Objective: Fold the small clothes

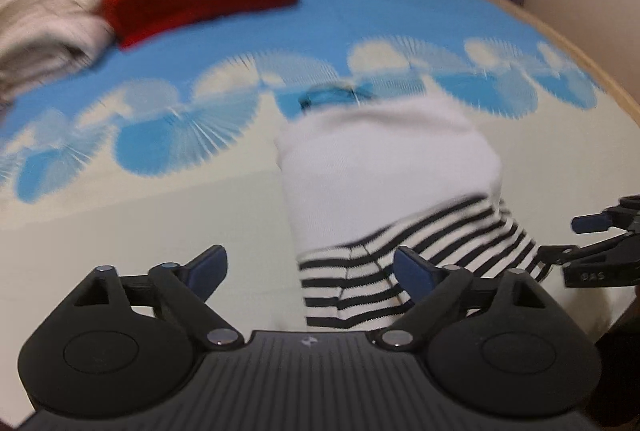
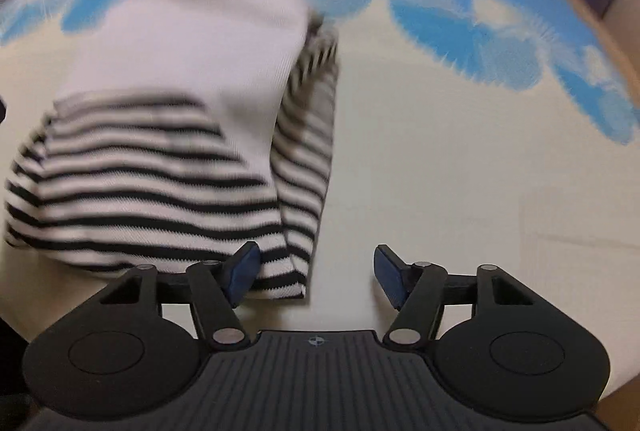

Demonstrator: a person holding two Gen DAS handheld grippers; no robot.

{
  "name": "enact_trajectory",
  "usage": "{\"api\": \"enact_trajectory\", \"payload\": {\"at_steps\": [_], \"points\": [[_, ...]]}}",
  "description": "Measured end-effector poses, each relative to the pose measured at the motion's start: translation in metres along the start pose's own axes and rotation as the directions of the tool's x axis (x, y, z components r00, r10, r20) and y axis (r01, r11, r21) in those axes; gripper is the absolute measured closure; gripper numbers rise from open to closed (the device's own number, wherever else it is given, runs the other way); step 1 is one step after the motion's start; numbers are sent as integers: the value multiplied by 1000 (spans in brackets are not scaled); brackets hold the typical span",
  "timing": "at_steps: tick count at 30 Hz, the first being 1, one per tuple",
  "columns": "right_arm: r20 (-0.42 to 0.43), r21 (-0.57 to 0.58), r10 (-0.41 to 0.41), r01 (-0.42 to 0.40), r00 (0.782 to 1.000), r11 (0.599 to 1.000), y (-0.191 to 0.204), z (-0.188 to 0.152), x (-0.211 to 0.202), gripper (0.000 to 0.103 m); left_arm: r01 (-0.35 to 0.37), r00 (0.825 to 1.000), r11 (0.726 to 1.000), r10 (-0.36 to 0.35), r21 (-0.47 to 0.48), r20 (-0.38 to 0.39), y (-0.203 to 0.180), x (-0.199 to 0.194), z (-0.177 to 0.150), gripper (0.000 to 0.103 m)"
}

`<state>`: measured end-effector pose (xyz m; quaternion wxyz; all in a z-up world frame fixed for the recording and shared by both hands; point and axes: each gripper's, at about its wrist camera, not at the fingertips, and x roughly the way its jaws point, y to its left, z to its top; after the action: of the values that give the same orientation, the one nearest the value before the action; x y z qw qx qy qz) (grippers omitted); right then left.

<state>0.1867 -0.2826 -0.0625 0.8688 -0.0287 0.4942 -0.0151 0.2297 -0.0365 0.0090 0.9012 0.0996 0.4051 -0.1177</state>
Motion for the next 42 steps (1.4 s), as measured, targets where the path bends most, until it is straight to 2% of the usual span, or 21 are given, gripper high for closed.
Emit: {"api": "enact_trajectory", "payload": {"at_steps": [2,4,6,8,10,12,14,18,20,23,27,35,42], "points": [[117,24,2,-5,993,1000,-5,-8,-28,38,-25,997,1000,26,-13,69,-7,-34,-7,9],[235,40,-5,-4,972,999,-10,-20,-60,36,-52,990,998,57,-38,131,-15,-65,-16,7],[332,78,0,-28,943,997,-14,-32,-93,32,-44,982,997,56,-69,178,-22,-93,-28,0],[404,102,16,-63,915,993,-15,-43,-119,20,-5,982,995,24,-98,188,-32,-112,-41,1],[444,103,-13,-37,896,994,-10,-52,-136,11,21,986,993,0,-120,168,-44,-122,-56,1],[464,110,-43,-9,885,994,-5,-64,-147,9,18,989,990,3,-139,146,-55,-123,-69,1],[463,120,-36,-22,886,993,1,-75,-152,7,-4,990,990,24,-143,141,-62,-121,-82,1],[429,136,-37,-24,902,990,9,-85,-145,6,-136,984,989,141,-52,107,-69,-97,-95,1],[412,114,-39,-10,911,993,18,-85,-141,6,-153,983,985,160,-74,95,-61,-87,-94,1],[400,57,-20,-3,916,998,27,-83,-133,6,-146,987,983,152,-112,48,-49,-68,-92,1],[376,35,-10,-3,927,999,34,-81,-125,6,-131,991,975,133,-179,-3,-44,-56,-91,1],[342,31,17,-29,940,999,35,-79,-117,6,-105,994,974,106,-201,-3,-49,-51,-88,1],[342,4,41,-46,939,999,39,-79,-115,6,-94,995,977,96,-193,2,-53,-50,-86,1]]}}
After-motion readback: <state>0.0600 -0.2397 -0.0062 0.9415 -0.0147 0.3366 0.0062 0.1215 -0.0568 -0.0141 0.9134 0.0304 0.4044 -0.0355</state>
